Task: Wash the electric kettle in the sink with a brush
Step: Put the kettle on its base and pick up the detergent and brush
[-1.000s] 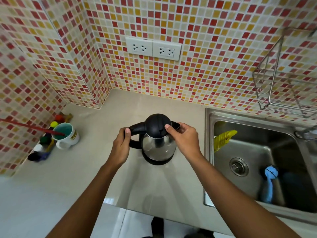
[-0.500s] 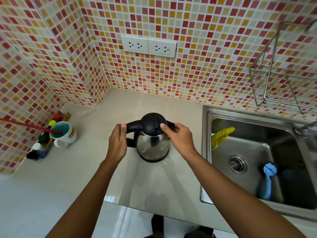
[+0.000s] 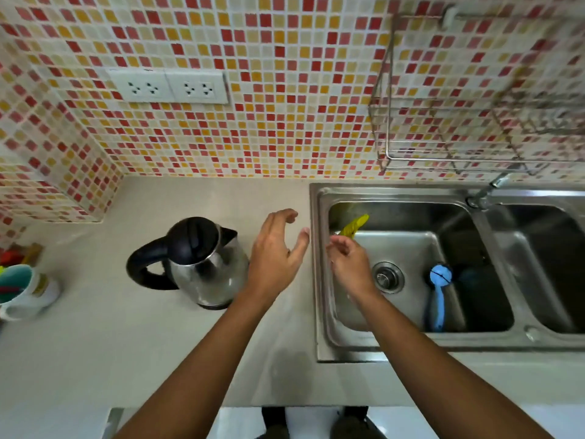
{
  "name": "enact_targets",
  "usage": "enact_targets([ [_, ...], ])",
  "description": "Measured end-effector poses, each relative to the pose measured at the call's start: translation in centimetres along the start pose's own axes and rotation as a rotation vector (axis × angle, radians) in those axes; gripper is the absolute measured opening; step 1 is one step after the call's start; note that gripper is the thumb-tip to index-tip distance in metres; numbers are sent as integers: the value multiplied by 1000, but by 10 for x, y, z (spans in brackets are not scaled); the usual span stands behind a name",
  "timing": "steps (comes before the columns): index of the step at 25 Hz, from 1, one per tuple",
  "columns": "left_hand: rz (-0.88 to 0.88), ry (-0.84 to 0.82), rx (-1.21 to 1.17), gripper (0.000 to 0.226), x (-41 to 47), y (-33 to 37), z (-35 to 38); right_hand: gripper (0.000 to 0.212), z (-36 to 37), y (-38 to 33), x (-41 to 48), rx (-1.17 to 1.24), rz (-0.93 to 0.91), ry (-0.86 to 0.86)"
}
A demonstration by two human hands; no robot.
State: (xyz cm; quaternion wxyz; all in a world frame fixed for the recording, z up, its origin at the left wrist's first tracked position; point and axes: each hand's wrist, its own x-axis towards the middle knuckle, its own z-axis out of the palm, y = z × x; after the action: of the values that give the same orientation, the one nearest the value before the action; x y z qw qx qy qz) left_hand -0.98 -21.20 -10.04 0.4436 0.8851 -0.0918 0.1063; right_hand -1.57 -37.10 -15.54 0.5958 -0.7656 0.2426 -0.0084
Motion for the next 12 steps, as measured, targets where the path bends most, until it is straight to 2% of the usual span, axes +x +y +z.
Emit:
enact_targets([
  [3,-170,-214,-8,45,0,3,112,14,-76,53,28,-104,71,121],
  [5,-319,-299,-8,54,3,1,173,10,-124,89,45,-168,138,185],
  [8,-419,-278,66,75,18,-8,246,20,-188,149,80,-290,296,231],
  [10,-498,-245,154,90,31,-18,272,31,-213,187,104,-355,388,199],
  [12,-562,-215,226,94,41,-32,290,43,-230,220,126,-447,421,155],
])
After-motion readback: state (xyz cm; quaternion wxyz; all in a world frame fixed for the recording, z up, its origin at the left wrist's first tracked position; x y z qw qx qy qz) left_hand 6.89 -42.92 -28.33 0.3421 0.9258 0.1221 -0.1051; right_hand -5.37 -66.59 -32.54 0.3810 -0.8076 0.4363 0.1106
